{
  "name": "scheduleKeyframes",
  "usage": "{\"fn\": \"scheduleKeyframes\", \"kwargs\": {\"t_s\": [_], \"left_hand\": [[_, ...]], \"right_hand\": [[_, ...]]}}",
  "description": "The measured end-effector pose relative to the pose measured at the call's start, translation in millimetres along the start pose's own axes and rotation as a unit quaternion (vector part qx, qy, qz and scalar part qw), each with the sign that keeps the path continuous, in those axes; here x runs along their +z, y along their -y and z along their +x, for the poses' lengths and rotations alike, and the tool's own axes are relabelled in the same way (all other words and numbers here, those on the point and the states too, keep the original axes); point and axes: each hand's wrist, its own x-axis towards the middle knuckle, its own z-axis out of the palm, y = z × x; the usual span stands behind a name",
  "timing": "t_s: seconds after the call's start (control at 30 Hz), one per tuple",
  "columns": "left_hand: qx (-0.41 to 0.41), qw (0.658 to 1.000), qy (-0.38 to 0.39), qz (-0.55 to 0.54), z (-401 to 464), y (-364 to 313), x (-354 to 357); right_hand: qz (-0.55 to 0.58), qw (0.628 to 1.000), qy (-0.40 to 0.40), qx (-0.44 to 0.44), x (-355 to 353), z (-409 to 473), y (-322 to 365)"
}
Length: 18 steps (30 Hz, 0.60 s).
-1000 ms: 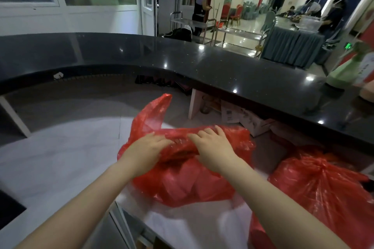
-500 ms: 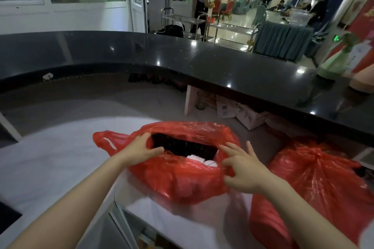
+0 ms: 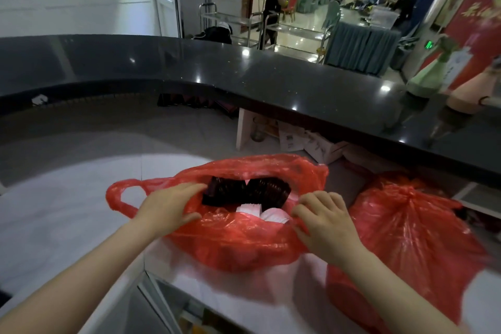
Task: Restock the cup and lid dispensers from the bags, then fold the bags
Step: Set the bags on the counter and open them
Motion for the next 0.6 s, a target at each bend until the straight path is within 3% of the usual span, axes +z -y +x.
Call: {"fn": "scheduleKeyframes", "kwargs": {"t_s": [0.07,0.17,0.3,0.4,0.5,0.6], "left_hand": [[0.103,0.990,-0.092,0.007,-7.1,-11.1,-6.1],[0.203,0.967,-0.152,0.034,-7.8,-19.6,-11.7],[0.122,0.985,-0.106,0.053,-0.1,-16.7,-11.9],[0.034,0.998,-0.006,0.046,7.0,-9.3,-0.7],[-0.005,0.995,0.081,0.053,13.2,3.4,25.5],[-0.028,0.993,0.112,0.010,18.5,13.9,45.3]], "right_hand": [[-0.015,1.000,-0.002,-0.017,0.4,5.0,-0.2],[0.010,0.993,0.119,0.013,-1.8,15.9,-5.6],[0.044,0.951,0.297,0.080,8.9,28.4,-24.8],[0.051,0.916,0.385,0.104,26.0,28.9,-31.0],[0.097,0.888,0.433,0.122,42.2,26.0,-24.8],[0.126,0.875,0.448,0.133,53.8,27.2,-19.4]]}}
